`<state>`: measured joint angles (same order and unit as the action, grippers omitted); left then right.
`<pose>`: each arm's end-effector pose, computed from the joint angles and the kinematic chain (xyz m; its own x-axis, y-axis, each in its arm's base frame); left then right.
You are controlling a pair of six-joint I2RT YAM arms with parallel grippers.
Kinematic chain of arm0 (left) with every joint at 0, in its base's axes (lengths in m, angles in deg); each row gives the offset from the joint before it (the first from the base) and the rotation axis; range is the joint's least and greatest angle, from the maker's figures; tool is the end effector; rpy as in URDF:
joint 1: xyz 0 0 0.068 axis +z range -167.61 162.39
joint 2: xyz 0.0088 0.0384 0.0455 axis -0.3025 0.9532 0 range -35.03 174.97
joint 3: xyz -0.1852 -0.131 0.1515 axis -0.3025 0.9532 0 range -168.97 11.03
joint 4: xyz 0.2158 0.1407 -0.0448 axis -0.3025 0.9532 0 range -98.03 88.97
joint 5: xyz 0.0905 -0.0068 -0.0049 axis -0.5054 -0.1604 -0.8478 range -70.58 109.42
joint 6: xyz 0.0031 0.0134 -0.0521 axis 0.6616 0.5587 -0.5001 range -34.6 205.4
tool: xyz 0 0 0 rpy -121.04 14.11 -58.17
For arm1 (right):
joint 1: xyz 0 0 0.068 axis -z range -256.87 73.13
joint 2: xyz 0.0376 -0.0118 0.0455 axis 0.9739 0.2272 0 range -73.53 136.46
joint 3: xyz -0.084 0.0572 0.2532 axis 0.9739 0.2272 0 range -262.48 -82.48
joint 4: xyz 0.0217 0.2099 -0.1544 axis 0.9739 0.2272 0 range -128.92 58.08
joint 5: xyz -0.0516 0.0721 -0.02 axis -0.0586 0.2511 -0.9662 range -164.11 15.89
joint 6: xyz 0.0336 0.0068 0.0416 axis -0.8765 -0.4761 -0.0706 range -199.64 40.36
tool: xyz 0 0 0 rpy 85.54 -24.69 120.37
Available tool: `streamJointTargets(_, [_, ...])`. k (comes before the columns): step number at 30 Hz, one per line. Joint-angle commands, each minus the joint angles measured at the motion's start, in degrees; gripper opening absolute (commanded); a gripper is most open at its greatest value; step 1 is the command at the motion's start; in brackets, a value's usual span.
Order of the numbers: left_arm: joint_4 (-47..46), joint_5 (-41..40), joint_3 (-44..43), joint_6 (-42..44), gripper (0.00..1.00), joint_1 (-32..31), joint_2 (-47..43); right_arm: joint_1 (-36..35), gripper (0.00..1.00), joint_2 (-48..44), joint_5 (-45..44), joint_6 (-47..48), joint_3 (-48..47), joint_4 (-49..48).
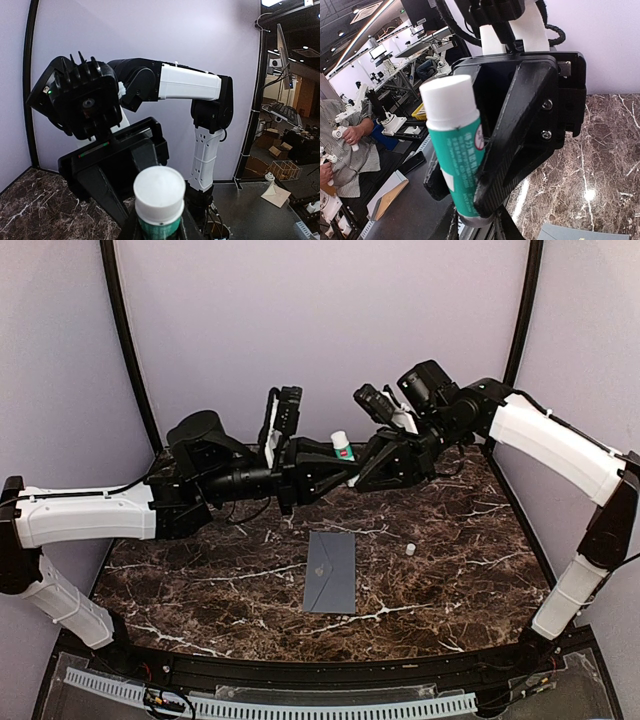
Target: Place the letter into the envelope and seal it
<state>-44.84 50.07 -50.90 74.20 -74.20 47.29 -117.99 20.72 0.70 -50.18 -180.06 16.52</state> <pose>0.1697 -0.2901 0.3756 -0.0389 -0.2442 -0.9689 0.9988 0.0183 -0.0447 0.2274 0.2443 0.3851 -0.2135 -0.3574 -0.9092 -0.8311 -0.4228 0.3613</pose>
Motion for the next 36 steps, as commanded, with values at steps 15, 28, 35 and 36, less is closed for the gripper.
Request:
streamJointTargets(15, [0.87, -7.24, -1.61, -1.95, 0.00, 1.20, 3.25, -1.59, 0.00, -0.31, -5.27, -6.67, -0.74, -5.54])
streamJointTargets(28, [-5.88, -42.95, -6.51, -16.79, 0.00, -0.53, 14.03, -2.63, 0.00, -4.82, -62.56, -27.44, 2.61, -19.49])
streamJointTargets(35, [-6.94, -45.91, -6.69, -15.29, 0.00, -0.56, 14.31, -2.44, 0.22, -7.35, -58.87, -27.55, 5.24, -20.44])
streamJointTargets(36, [-6.93, -46.16, -6.48, -14.96, 0.00, -0.59, 13.97, -2.32, 0.27, -7.85, -57.28, -26.75, 5.62, -20.46])
